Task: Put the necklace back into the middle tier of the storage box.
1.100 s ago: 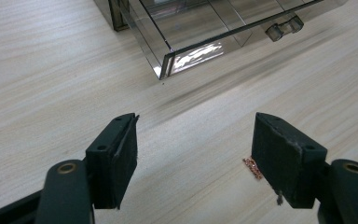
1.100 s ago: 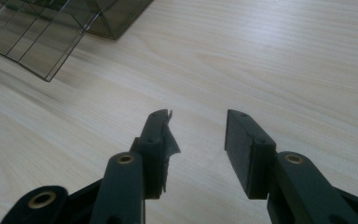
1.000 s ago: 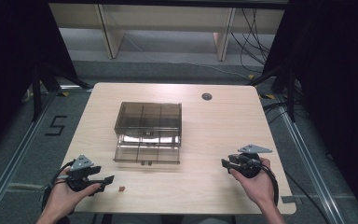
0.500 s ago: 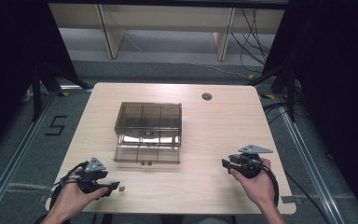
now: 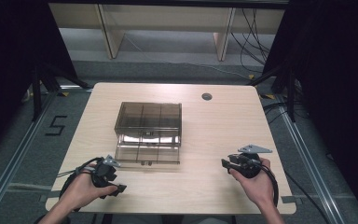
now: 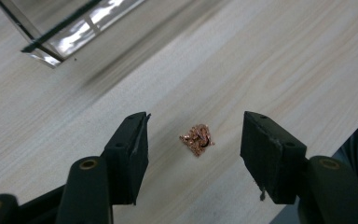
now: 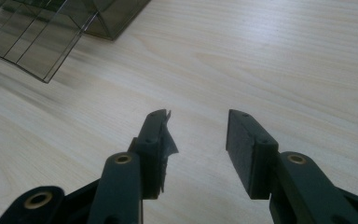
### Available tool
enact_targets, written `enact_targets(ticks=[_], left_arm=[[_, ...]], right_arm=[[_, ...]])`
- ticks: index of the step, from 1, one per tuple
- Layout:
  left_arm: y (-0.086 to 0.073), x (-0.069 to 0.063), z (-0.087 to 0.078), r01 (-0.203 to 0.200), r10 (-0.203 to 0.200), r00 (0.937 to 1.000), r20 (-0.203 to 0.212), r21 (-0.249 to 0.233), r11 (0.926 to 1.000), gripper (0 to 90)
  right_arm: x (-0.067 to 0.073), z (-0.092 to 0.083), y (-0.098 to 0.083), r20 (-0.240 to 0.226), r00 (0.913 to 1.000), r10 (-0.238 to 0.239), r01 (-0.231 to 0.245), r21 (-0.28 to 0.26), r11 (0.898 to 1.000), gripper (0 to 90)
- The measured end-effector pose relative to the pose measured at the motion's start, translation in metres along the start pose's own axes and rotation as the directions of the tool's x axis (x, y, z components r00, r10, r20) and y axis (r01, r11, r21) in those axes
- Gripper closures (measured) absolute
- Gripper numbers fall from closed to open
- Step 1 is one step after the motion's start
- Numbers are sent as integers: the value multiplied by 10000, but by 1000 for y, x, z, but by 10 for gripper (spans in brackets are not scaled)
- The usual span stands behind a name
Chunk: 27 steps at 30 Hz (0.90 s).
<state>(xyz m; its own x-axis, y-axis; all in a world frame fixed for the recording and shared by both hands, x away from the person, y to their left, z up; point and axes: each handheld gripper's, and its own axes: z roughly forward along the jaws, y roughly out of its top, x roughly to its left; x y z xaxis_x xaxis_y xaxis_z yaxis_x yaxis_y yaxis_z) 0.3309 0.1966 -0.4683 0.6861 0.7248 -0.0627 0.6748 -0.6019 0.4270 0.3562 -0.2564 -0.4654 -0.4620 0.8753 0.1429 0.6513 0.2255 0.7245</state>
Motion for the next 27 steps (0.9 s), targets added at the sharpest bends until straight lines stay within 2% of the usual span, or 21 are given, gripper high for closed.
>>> enact_targets(ticks=[1, 3, 5, 6, 7, 8, 9, 11, 12, 16, 18, 19, 21, 23, 24, 26, 27], left_arm=[[2, 0, 0, -131, 130, 9999, 54, 154, 9998, 431], [4, -1, 0, -145, 143, 9999, 62, 203, 9997, 452], [8, -3, 5, -165, 162, 9999, 56, 599, 9981, 481], [9, -4, 7, -174, 177, 9998, -28, 752, 9970, 493], [9, -4, 7, -174, 177, 9998, -28, 752, 9970, 506], [12, -2, 8, -635, 623, 9980, 135, 1299, 9895, 516], [13, -3, 9, -545, 525, 9985, 177, 1434, 9882, 521], [15, -3, 11, -740, 724, 9973, 157, 1662, 9833, 540], [15, -3, 11, -740, 724, 9973, 157, 1662, 9833, 551], [18, -6, 18, -1004, 950, 9949, 351, 2144, 9716, 591], [17, -8, 20, -958, 910, 9953, 326, 2130, 9723, 602], [17, -7, 21, -1091, 1044, 9940, 328, 2213, 9691, 610], [17, -8, 23, -1215, 1172, 9926, 325, 2201, 9679, 613], [17, -8, 23, -1232, 1186, 9924, 341, 2156, 9687, 625], [17, -8, 23, -1262, 1230, 9920, 280, 2181, 9677, 632], [17, -7, 22, -1321, 1307, 9912, 209, 2201, 9665, 658], [17, -7, 22, -1321, 1307, 9912, 209, 2201, 9665, 677]], right_arm=[[1, -1, 0, 132, 9999, 88, -90, 129, 9999, 590], [1, -1, 0, 54, 10000, 18, -18, 101, 9999, 589], [3, 0, 0, -103, 9998, 185, -184, 138, 9997, 589], [2, 1, 0, 17, 10000, -56, 56, 39, 10000, 589], [2, 1, 0, 17, 10000, -56, 56, 39, 10000, 589], [2, 1, 0, 38, 10000, 78, -78, 110, 9999, 589], [3, 1, 0, 52, 9999, 89, -89, 117, 9999, 589], [2, 2, 0, 42, 10000, 11, -11, 67, 10000, 589], [2, 2, 0, 61, 10000, 8, -9, 86, 10000, 589], [2, 1, 0, 64, 10000, 76, -77, 127, 9999, 589], [0, 2, -1, 123, 9997, -207, 206, 70, 9998, 589], [0, 2, -1, 113, 9997, -212, 211, 49, 9998, 588], [2, 1, 0, 75, 10000, 37, -38, 152, 9999, 588], [3, 0, 0, 61, 10000, 61, -62, 195, 9998, 588], [3, 0, 0, 52, 10000, 56, -57, 174, 9998, 588], [1, 0, 0, 55, 9996, -264, 263, 98, 9996, 588], [2, -1, 0, 37, 9998, -174, 174, 111, 9998, 588]])
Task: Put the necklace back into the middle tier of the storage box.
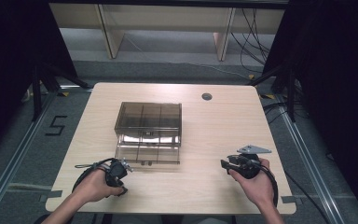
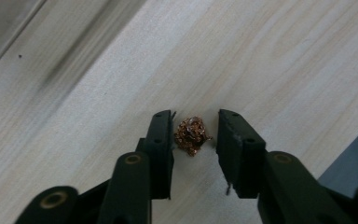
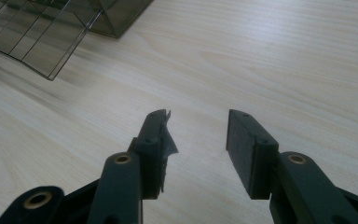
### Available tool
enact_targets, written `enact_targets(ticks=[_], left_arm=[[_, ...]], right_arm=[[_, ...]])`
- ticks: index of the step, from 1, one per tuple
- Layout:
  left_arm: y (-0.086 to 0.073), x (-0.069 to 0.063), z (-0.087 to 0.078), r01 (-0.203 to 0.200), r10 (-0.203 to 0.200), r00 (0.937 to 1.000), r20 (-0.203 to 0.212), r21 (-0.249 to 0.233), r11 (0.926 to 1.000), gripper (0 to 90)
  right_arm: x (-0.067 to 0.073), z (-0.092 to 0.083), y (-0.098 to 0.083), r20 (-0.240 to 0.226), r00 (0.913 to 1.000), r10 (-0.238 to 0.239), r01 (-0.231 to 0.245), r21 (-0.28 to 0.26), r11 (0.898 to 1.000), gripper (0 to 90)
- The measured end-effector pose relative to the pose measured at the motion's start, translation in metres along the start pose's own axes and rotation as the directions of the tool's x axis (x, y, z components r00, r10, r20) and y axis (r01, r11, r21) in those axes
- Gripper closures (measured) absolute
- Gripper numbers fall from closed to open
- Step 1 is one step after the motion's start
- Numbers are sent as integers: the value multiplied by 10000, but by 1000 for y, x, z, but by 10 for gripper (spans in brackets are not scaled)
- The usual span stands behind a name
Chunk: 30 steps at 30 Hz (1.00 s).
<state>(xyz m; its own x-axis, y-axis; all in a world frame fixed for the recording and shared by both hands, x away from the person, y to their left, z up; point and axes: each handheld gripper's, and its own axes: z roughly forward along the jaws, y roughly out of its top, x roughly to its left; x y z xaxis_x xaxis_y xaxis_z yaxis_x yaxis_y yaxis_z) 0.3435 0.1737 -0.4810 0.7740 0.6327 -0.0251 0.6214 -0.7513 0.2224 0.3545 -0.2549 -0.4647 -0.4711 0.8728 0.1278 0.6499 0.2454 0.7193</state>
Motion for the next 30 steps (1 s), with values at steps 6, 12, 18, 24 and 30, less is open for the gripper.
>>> enact_targets(ticks=[6, 12, 18, 24, 30], left_arm=[[1, -2, 0, 217, -216, 9996, -158, 72, 9997, 835], [-1, 0, -2, 858, -867, 9954, 412, 224, 9961, 850], [0, 4, -12, 1039, -1064, 9920, 684, 386, 9938, 851], [3, 8, -22, 1664, -1694, 9807, 973, 385, 9853, 852], [8, 16, -35, 1823, -1845, 9762, 1140, 291, 9828, 851]], right_arm=[[0, 1, 0, -164, 9999, 47, -47, -5, 10000, 588], [0, 2, -1, -165, 9999, 49, -49, -21, 10000, 590], [0, 1, -1, -234, 9995, 215, -213, 94, 9997, 591], [-1, 1, -1, -190, 9997, 161, -161, -1, 9999, 592], [-1, 0, -1, -96, 9999, 125, -124, 87, 9999, 596]])
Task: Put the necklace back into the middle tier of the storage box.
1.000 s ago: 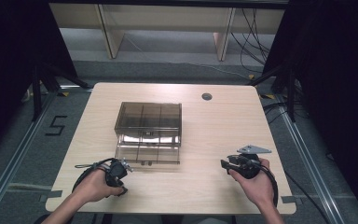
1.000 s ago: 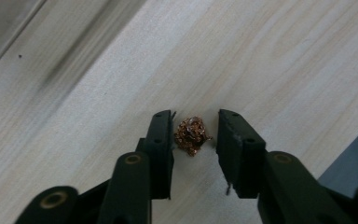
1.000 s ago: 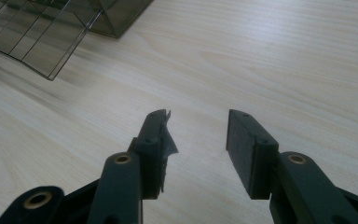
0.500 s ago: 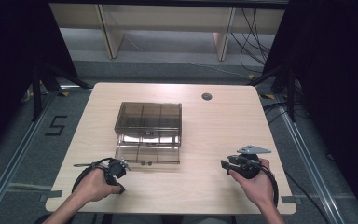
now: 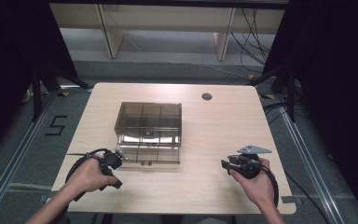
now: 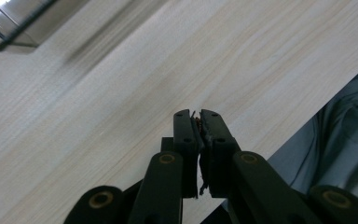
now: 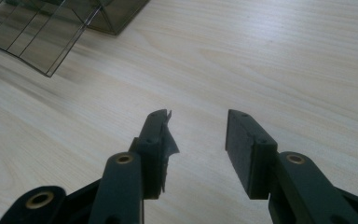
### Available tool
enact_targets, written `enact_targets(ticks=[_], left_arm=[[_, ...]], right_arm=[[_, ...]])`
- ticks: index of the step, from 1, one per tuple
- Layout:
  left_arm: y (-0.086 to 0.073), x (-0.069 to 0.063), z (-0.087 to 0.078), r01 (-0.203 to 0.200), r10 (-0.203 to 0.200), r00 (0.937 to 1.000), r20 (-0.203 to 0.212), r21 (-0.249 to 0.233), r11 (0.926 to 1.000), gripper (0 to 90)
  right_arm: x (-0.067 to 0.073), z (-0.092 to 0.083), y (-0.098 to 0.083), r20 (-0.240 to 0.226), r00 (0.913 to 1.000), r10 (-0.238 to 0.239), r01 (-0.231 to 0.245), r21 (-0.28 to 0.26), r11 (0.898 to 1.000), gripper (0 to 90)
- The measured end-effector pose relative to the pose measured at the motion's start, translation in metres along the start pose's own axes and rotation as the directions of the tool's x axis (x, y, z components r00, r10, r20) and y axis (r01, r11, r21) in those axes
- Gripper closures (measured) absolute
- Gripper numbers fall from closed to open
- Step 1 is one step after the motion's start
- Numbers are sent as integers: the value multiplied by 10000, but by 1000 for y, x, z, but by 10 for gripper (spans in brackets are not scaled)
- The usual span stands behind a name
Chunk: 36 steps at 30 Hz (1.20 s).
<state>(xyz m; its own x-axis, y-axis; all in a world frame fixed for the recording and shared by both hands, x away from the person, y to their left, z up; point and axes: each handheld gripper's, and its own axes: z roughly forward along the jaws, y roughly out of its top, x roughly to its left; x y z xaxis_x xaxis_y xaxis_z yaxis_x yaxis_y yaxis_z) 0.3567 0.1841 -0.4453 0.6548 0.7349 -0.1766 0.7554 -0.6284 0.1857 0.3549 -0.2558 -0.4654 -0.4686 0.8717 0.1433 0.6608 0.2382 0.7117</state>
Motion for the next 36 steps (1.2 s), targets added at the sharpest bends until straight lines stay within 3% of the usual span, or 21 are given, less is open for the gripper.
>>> enact_targets(ticks=[7, 11, 24, 26, 36], left_arm=[[7, 8, -11, 114, -114, 9997, 222, 16, 9999, 852], [12, 13, -19, 157, -156, 9998, 110, -14, 9999, 852], [26, 12, -34, -41, 41, 9999, -151, -38, 10000, 852], [30, 12, -36, -55, 56, 9998, -179, 75, 10000, 851], [39, 12, -41, -74, 78, 9997, -236, 149, 9999, 852]], right_arm=[[-1, 0, 0, 41, 10000, 50, -50, 124, 9999, 594], [0, 1, -1, 9, 9998, 183, -183, 132, 9997, 593], [-1, 1, 0, -1, 10000, 59, -59, 52, 10000, 594], [-2, 1, -1, 104, 9999, -136, 136, -36, 9999, 594], [-1, 0, -1, 23, 10000, 34, -34, 34, 10000, 594]])
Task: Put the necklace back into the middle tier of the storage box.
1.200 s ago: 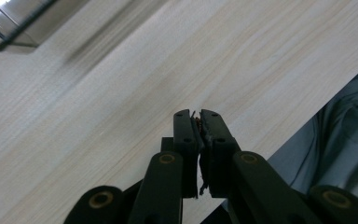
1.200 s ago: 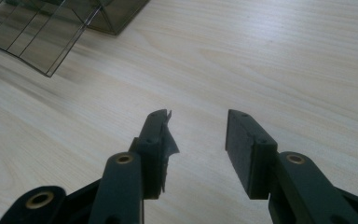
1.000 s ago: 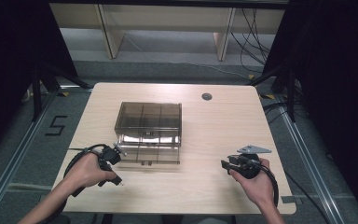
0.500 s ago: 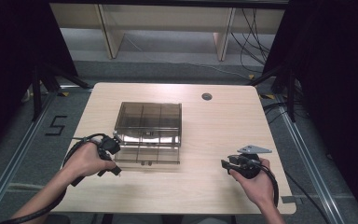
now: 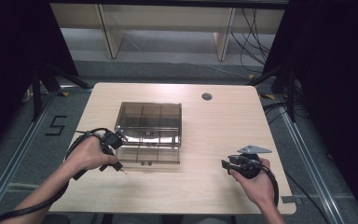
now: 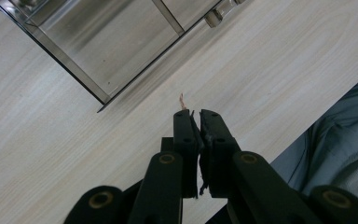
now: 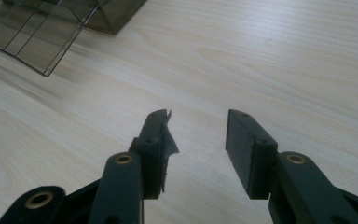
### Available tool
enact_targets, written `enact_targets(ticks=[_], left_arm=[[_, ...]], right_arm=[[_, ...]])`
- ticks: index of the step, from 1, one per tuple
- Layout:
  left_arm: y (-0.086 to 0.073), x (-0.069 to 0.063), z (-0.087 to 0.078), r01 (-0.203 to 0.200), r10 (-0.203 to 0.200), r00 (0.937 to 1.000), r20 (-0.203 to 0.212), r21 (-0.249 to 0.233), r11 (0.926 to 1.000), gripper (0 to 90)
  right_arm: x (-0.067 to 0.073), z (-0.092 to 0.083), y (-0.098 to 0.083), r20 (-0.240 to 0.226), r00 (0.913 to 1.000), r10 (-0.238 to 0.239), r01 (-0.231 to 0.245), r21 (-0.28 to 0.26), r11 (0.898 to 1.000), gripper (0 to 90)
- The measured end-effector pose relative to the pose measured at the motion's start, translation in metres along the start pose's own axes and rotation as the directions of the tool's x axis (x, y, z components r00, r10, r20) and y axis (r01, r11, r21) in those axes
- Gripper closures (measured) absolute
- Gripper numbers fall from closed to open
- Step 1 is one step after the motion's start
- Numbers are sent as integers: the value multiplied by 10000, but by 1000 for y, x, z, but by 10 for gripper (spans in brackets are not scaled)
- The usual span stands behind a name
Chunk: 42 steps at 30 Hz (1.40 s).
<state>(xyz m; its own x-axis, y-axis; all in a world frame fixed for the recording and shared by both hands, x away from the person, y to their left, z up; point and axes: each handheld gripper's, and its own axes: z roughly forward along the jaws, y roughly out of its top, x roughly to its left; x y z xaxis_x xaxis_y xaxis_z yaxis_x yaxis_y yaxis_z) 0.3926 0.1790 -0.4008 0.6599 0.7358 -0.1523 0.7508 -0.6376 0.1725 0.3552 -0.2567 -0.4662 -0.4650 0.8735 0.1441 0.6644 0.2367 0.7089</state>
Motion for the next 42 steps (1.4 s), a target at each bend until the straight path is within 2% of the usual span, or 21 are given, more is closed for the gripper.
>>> enact_targets(ticks=[2, 8, 9, 14, 16, 19, 21, 22, 23, 24, 26, 29, 30, 32, 33, 34, 38, 39, 40, 42], left_arm=[[1, 0, -1, -49, 49, 10000, -21, -38, 10000, 852], [5, -1, -8, -14, 13, 10000, -76, -11, 10000, 852], [6, 0, -9, -136, 136, 9998, -113, -53, 9999, 852], [10, -2, -12, 10, -11, 9998, -203, -35, 10000, 852], [10, -2, -13, 15, -14, 9998, -187, 36, 10000, 852], [14, 1, -13, -120, 124, 9997, -199, 204, 9997, 852], [14, -1, -12, 93, -93, 9997, -207, 38, 9999, 851], [15, 0, -13, -43, 47, 9998, -201, 153, 9999, 852], [15, 0, -13, -43, 47, 9998, -201, 153, 9999, 852], [16, 0, -14, -99, 101, 9997, -211, 96, 9999, 852], [18, 1, -17, -125, 128, 9996, -245, 120, 9999, 852], [19, 1, -18, -62, 63, 9997, -249, 69, 10000, 851], [20, 2, -20, -36, 41, 9997, -258, 187, 9998, 851], [21, 2, -20, 105, -103, 9997, -232, 91, 9999, 852], [22, 4, -21, -12, 14, 9997, -232, 87, 10000, 851], [22, 3, -23, 127, -126, 9997, -209, 69, 9999, 852], [24, 5, -25, 58, -57, 9997, -228, 71, 10000, 852], [25, 4, -26, 178, -179, 9996, -241, -41, 9998, 852], [25, 5, -27, 118, -117, 9997, -218, 29, 9999, 852], [26, 5, -27, 173, -174, 9995, -260, -43, 9998, 852]], right_arm=[[-1, 1, -1, 90, 9998, -181, 182, -99, 9998, 594], [-1, 1, -1, 71, 9998, -178, 178, -87, 9998, 594], [-2, 1, -1, 73, 9998, -192, 193, -99, 9998, 595], [-2, 1, 0, 104, 9997, -230, 231, -99, 9997, 595], [-1, 1, -1, 64, 9998, -191, 192, -107, 9998, 594], [0, -1, 0, 37, 9999, 135, -135, 42, 9999, 594], [0, -1, 0, 35, 9999, 128, -128, 39, 9999, 595], [0, -1, 0, 39, 9999, 127, -127, 32, 9999, 595], [0, -1, 0, 28, 9999, 112, -112, 28, 9999, 595], [-2, 1, -1, 68, 9997, -232, 232, -122, 9997, 594], [-2, 1, -1, 70, 9998, -203, 203, -104, 9997, 595], [0, -1, 0, 23, 9999, 130, -130, 51, 9999, 594], [0, -1, 0, 83, 9999, 122, -123, 84, 9999, 595], [0, -1, 0, 100, 9999, 112, -113, 87, 9999, 595], [0, -1, 0, 107, 9999, 113, -114, 93, 9999, 594], [0, -1, 0, 101, 9999, 103, -104, 88, 9999, 594], [0, 0, 0, 41, 9999, 100, -100, 111, 9999, 594], [-2, 1, 0, 21, 10000, -38, 38, 14, 10000, 594], [-3, 2, -1, 68, 9998, -213, 213, -30, 9998, 594], [-3, 2, -1, 64, 9998, -178, 178, -12, 9998, 594]])
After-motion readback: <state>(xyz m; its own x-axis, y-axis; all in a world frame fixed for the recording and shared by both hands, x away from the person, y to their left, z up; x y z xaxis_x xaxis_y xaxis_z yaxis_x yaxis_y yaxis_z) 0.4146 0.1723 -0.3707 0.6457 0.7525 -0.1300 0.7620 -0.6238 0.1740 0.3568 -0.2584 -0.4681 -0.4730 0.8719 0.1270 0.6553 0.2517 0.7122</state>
